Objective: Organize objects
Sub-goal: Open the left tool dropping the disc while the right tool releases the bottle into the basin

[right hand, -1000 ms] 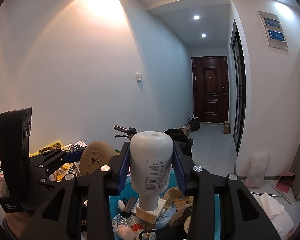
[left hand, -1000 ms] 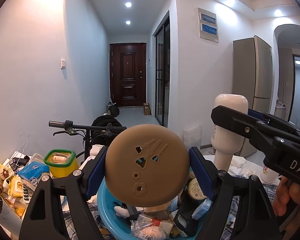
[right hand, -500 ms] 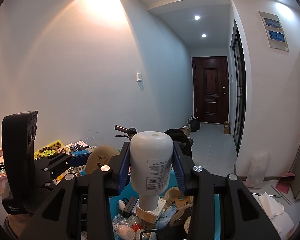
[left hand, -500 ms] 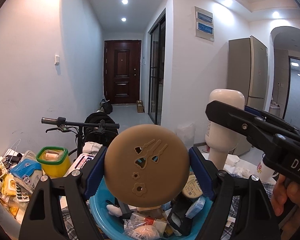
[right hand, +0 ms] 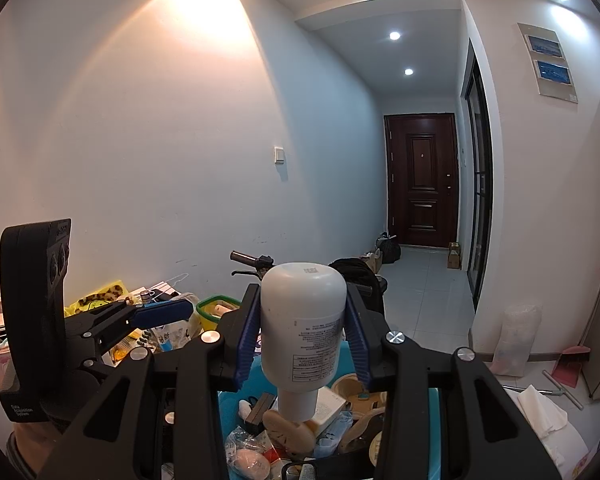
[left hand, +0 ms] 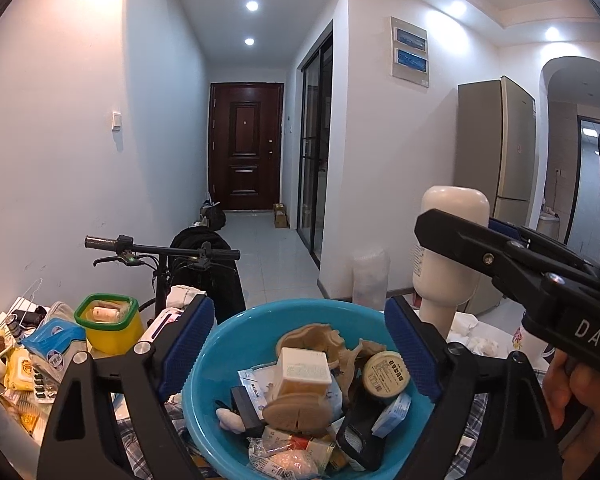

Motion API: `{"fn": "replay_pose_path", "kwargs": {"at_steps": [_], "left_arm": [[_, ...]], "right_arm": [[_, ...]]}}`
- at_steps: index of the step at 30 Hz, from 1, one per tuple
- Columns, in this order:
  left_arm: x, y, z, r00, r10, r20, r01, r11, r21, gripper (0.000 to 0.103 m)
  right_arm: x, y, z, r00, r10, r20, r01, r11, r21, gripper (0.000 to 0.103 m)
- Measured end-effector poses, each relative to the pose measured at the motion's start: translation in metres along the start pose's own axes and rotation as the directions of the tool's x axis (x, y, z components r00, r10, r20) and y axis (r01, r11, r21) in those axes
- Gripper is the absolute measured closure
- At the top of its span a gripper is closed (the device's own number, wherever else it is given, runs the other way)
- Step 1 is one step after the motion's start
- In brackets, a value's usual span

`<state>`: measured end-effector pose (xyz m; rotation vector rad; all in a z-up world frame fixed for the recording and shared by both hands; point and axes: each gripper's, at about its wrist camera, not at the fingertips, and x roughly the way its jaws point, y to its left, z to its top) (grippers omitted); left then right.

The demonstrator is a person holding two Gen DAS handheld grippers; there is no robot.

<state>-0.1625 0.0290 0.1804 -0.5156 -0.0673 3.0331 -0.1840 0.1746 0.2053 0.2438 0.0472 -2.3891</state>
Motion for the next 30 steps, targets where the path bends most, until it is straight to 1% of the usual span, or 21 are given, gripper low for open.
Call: {"fn": "replay_pose_path", "kwargs": {"at_steps": [11,19,22,23,26,28,29,30], "left_arm": [[-0.007,0.007,0.004,1.0,0.004,0.013,-0.004,1.0,-0.018,0.014],[-0.011,0.011,0.006,1.0,0.009,0.017,-0.009,1.0,-0.027,0.014],[-0.013,0.012,0.007,1.0,0.009,0.018,-0.008,0.999,-0.031,0.014],[-0.013,0.012,0.007,1.0,0.008,0.017,-0.007,0.999,-0.032,0.014],[-0.013,0.013,0.007,1.0,0.01,0.017,-0.009,0.999,-0.03,0.014],[-0.013,0.013,0.007,1.0,0.009,0.017,-0.008,1.0,-0.03,0.014],[-0.013,0.013,0.007,1.0,0.009,0.017,-0.009,1.0,-0.03,0.014],[-0.013,0.013,0.007,1.0,0.009,0.018,-0.008,1.0,-0.03,0.014]], "right_arm": [[0.001,0.003,0.001,1.0,-0.002,0.0,0.002,1.0,0.0,0.064],[-0.002,0.013,-0.003,1.0,-0.007,-0.002,0.007,1.0,0.003,0.064],[-0.002,0.014,-0.004,1.0,-0.007,-0.002,0.007,1.0,0.005,0.062],[-0.003,0.015,-0.005,1.0,-0.008,-0.002,0.008,1.0,0.006,0.061],[-0.004,0.015,-0.006,1.0,-0.007,0.0,0.007,1.0,0.009,0.049],[-0.006,0.015,-0.008,1.0,-0.009,0.0,0.009,1.0,0.009,0.048],[-0.006,0.015,-0.008,1.0,-0.009,0.0,0.009,1.0,0.009,0.045],[-0.007,0.015,-0.008,1.0,-0.009,0.001,0.009,1.0,0.01,0.037]]}}
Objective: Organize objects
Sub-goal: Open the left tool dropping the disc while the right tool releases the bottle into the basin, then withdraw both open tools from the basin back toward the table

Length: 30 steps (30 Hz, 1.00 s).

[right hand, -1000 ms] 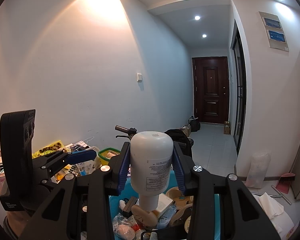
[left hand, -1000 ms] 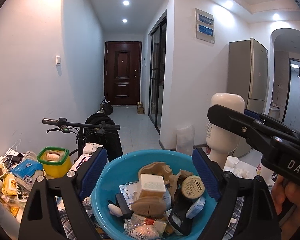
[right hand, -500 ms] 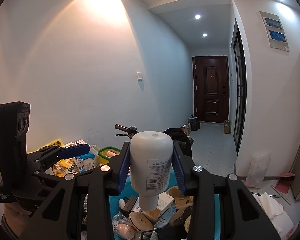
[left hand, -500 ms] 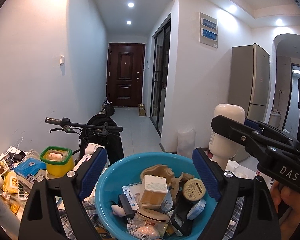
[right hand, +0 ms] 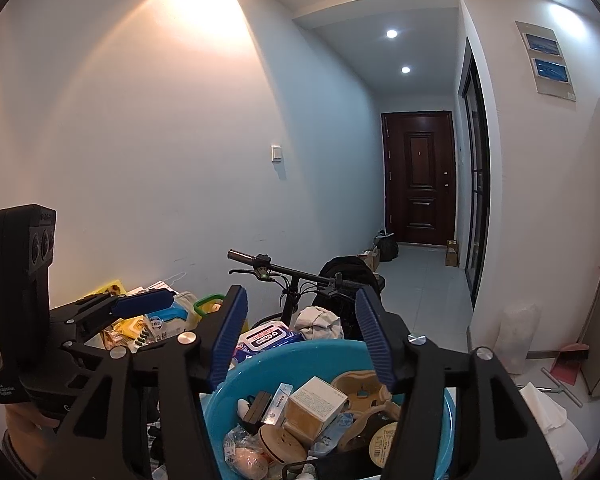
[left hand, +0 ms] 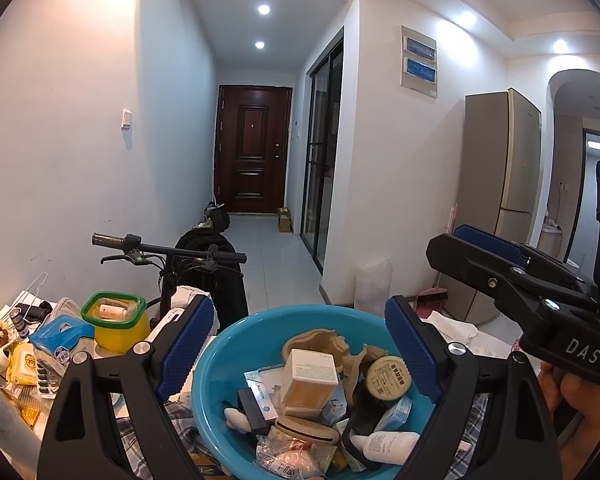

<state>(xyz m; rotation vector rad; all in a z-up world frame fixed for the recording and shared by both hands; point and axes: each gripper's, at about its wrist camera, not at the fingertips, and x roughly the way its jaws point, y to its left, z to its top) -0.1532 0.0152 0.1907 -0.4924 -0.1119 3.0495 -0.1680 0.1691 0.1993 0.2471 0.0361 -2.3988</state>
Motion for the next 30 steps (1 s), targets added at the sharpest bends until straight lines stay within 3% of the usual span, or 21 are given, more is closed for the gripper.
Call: {"fn": "replay_pose_path", "kwargs": {"at_steps": [4,6,7,11,13,30], "left_arm": [[0.0,-0.001,0.0,1.0,0.0,0.001,0.0,1.0,0.001,0.014],[0.0,-0.001,0.0,1.0,0.0,0.0,0.0,1.0,-0.001,0.014],[0.0,-0.001,0.0,1.0,0.001,-0.001,-0.001,1.0,-0.003,0.014],[-0.001,-0.001,0.0,1.0,0.007,-0.006,-0.007,1.0,0.001,0.011],[-0.002,-0.002,0.0,1.0,0.011,-0.003,-0.011,1.0,0.001,0.0],[-0.017,-0.002,0.005,0.998,0.05,0.033,-0.051,0.998,0.037,0.0]], "right_arm": [[-0.004,-0.002,0.0,1.0,-0.005,0.005,0.005,1.0,0.007,0.021],[-0.005,-0.005,0.004,1.0,-0.012,0.016,0.012,1.0,0.012,0.004],[-0.007,-0.006,0.005,1.0,-0.017,0.021,0.017,1.0,0.013,0.002],[-0.01,-0.012,0.011,1.0,-0.013,0.026,0.012,0.999,0.035,0.001],[-0.009,-0.013,0.014,1.0,-0.007,0.025,0.006,0.999,0.047,0.001],[-0.006,0.013,0.022,1.0,-0.015,0.007,0.015,1.0,-0.019,0.001]]}}
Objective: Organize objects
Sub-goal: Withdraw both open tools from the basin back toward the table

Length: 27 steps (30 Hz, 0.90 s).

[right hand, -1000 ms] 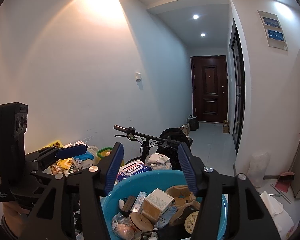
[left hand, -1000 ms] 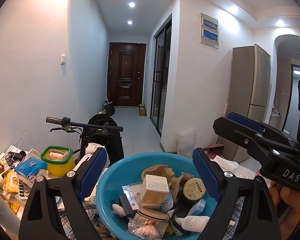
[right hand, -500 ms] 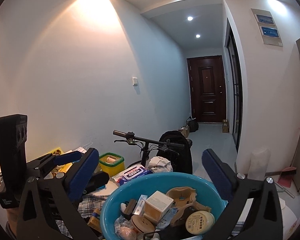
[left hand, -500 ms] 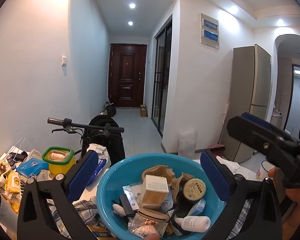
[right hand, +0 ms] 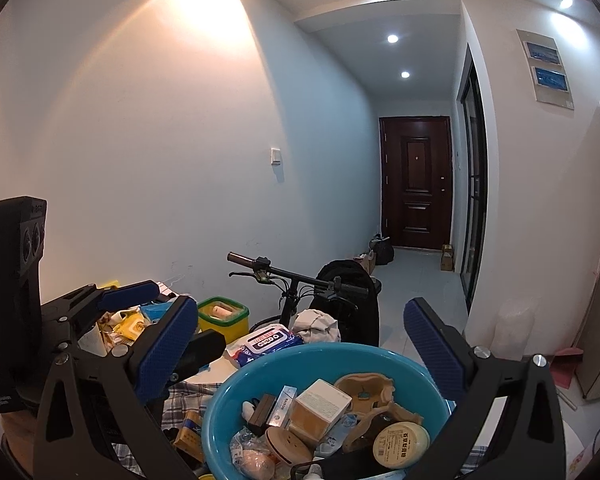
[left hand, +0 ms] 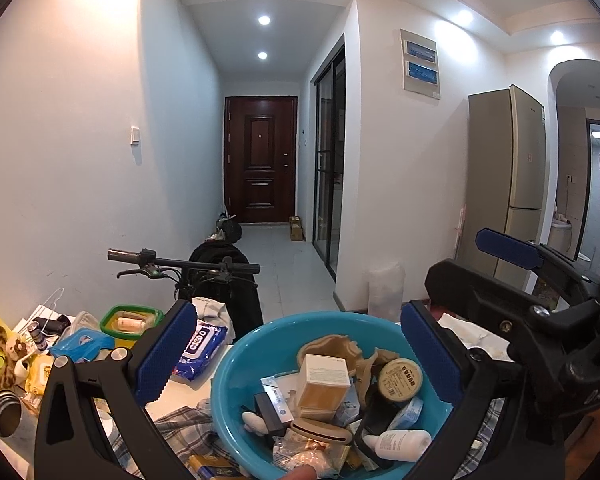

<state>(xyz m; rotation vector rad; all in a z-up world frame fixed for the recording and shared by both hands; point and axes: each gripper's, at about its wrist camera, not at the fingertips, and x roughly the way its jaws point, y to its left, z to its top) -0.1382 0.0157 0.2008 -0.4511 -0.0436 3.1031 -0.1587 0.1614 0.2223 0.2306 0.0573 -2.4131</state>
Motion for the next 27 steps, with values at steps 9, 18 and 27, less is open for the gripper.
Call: {"fn": "replay_pose_path", "kwargs": {"at_steps": [9,18,27], "left_arm": [[-0.006,0.03,0.001,1.0,-0.025,-0.012,0.024,0.996,-0.084,0.0],[-0.026,0.055,0.004,0.999,-0.041,0.023,0.043,0.992,-0.121,0.0],[-0.024,0.06,0.006,0.995,-0.092,0.03,0.095,0.986,-0.137,0.0]], "right_arm": [[-0.011,0.011,0.005,0.996,0.054,0.07,-0.059,0.996,0.06,0.0],[-0.039,0.057,0.016,0.981,0.131,0.142,-0.13,0.991,-0.018,0.0],[-0.072,0.08,0.027,0.947,0.259,0.188,-0.254,0.966,-0.052,0.0]]}}
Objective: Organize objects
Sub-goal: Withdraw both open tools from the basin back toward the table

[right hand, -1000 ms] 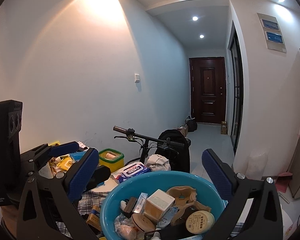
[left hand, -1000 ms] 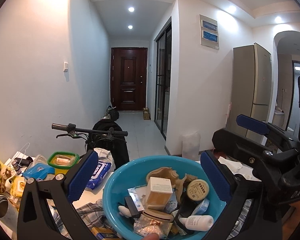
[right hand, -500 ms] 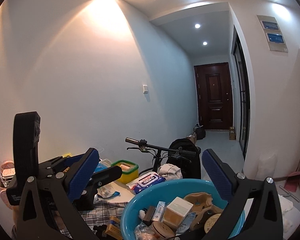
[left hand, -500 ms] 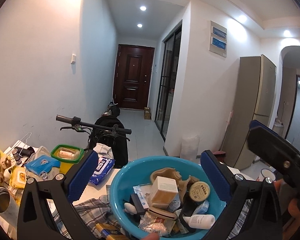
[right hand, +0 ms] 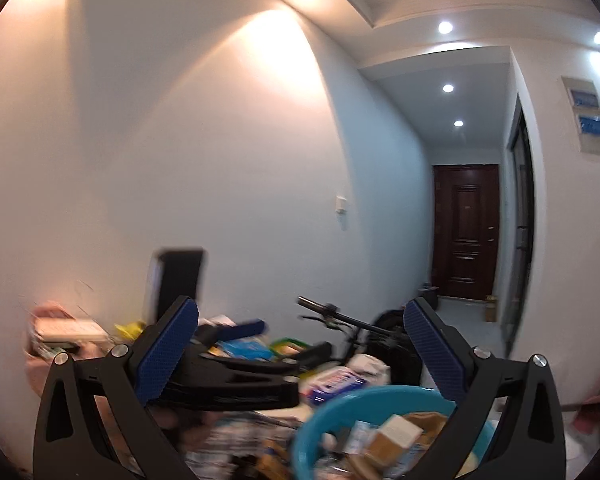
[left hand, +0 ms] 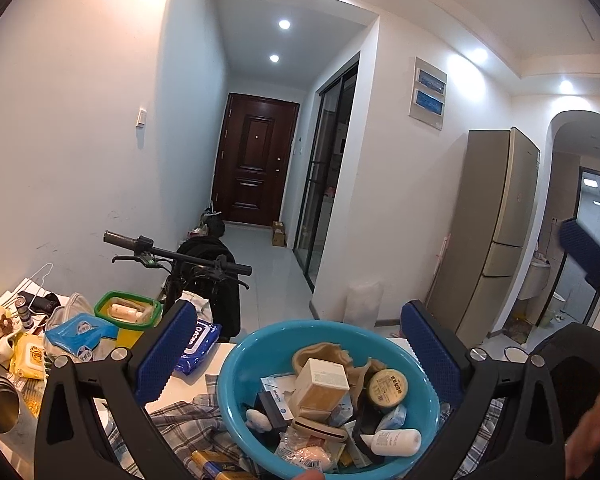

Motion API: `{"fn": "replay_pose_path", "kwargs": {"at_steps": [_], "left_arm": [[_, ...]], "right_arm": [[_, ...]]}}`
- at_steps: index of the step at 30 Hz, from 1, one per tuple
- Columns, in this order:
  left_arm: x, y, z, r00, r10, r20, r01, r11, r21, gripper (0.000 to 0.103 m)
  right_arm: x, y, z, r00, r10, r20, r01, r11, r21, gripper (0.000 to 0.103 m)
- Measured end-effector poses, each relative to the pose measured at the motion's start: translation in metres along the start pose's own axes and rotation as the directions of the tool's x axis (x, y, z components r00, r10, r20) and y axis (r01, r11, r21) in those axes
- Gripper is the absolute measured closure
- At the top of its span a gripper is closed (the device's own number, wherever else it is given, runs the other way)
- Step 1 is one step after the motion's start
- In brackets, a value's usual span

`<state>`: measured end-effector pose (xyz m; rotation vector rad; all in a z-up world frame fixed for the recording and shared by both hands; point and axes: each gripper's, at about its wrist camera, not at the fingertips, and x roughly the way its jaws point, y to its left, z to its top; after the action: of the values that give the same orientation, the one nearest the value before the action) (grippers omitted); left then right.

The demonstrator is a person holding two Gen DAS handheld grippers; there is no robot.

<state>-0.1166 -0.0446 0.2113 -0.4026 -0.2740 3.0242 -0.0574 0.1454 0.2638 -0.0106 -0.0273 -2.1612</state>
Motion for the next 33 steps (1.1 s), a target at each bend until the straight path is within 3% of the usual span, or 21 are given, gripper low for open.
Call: {"fn": "replay_pose_path", "kwargs": {"at_steps": [2,10,16,19,22,29,33], "left_arm": [[0.0,-0.001,0.0,1.0,-0.01,-0.003,0.01,1.0,0.002,0.0],[-0.005,-0.004,0.001,1.0,-0.019,0.014,0.019,1.0,0.016,0.0],[0.0,-0.004,-0.001,1.0,0.004,0.004,-0.004,1.0,0.019,0.0],[0.001,-0.002,0.0,0.999,0.028,0.017,-0.028,0.999,-0.021,0.0],[0.002,0.001,0.0,1.0,0.007,0.014,-0.006,0.999,-0.053,0.0],[0.005,-0.004,-0.001,0.999,0.032,0.002,-0.032,0.999,-0.031,0.0],[0.007,-0.007,-0.002,0.999,0.047,-0.003,-0.047,0.999,-0.02,0.0]], "right_arm": [[-0.01,0.001,0.0,0.999,0.039,-0.003,-0.039,0.999,0.024,0.0],[-0.057,0.01,-0.035,0.99,-0.029,-0.135,0.024,0.999,-0.033,0.0],[-0.087,0.004,-0.074,0.967,-0.166,-0.191,0.152,0.985,-0.084,0.0],[-0.101,-0.008,-0.092,0.963,-0.165,-0.213,0.162,0.986,-0.033,0.0],[-0.107,-0.014,-0.113,0.958,-0.151,-0.244,0.159,0.987,0.013,0.0],[-0.114,-0.025,-0.167,0.944,-0.081,-0.319,0.117,0.988,0.096,0.0],[-0.12,-0.029,-0.188,0.945,-0.096,-0.314,0.132,0.987,0.096,0.0]]}}
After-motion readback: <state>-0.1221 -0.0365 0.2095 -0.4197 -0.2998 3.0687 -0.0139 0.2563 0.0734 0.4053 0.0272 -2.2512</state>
